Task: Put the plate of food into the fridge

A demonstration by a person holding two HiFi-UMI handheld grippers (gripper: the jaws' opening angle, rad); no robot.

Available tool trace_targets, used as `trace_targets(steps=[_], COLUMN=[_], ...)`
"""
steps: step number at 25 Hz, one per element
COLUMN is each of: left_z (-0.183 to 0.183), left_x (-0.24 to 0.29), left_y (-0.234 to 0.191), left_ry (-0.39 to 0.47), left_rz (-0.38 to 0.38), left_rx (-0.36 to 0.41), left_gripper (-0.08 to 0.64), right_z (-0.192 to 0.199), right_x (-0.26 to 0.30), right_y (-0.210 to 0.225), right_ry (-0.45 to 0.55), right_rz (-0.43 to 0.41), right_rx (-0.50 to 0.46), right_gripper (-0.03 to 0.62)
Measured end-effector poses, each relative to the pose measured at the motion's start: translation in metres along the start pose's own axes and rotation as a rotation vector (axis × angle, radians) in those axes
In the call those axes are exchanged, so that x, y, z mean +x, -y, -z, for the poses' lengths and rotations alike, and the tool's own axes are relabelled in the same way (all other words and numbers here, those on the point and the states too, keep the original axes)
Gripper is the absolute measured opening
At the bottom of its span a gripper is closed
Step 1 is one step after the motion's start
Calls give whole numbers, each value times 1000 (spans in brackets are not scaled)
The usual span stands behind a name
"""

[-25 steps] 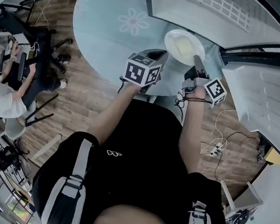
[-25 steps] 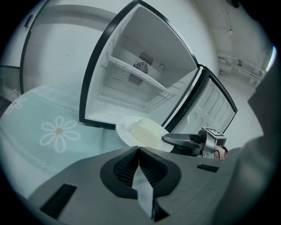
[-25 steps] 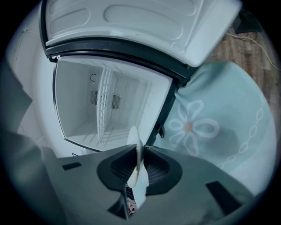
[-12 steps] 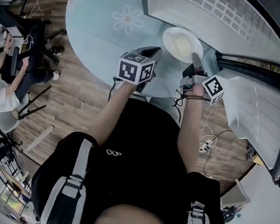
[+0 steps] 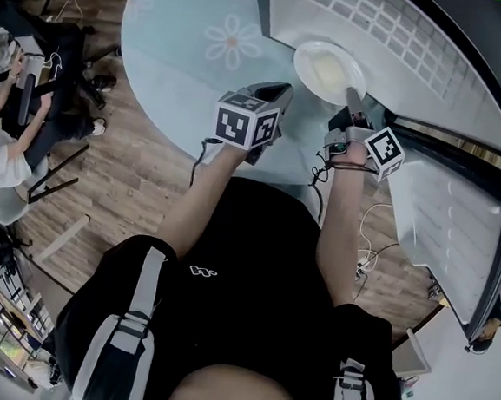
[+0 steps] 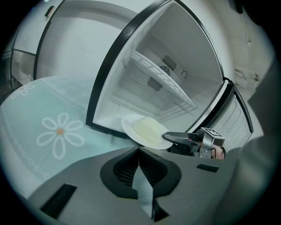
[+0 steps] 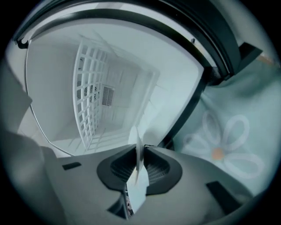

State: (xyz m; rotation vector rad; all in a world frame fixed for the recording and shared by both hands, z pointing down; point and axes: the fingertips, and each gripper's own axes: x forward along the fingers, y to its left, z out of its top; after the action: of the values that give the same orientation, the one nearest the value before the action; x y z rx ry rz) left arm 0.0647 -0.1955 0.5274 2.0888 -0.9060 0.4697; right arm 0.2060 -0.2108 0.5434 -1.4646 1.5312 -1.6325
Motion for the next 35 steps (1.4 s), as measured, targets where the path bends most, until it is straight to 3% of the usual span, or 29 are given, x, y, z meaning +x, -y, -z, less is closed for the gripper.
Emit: trace_targets(steps=[13,26,30,35], left_z=[-38,-35,-29,-23], left_x=[39,46,41,29], left_y=[-3,-6,-3,-2], left_ry=[5,-13,-11,-3], left_rz=[10,11,18,21], left_rx=[40,24,16,8], left_gripper=[-3,-3,-3,-3], right_z=[-31,-54,-55,-59], right_x=[46,71,72,66], right_y=[2,13,14,17], right_ry=[48,113,106,129], right_rz=[11,60,117,262], right_rx=[25,35,-6,-114], right_gripper=[55,46,40,45])
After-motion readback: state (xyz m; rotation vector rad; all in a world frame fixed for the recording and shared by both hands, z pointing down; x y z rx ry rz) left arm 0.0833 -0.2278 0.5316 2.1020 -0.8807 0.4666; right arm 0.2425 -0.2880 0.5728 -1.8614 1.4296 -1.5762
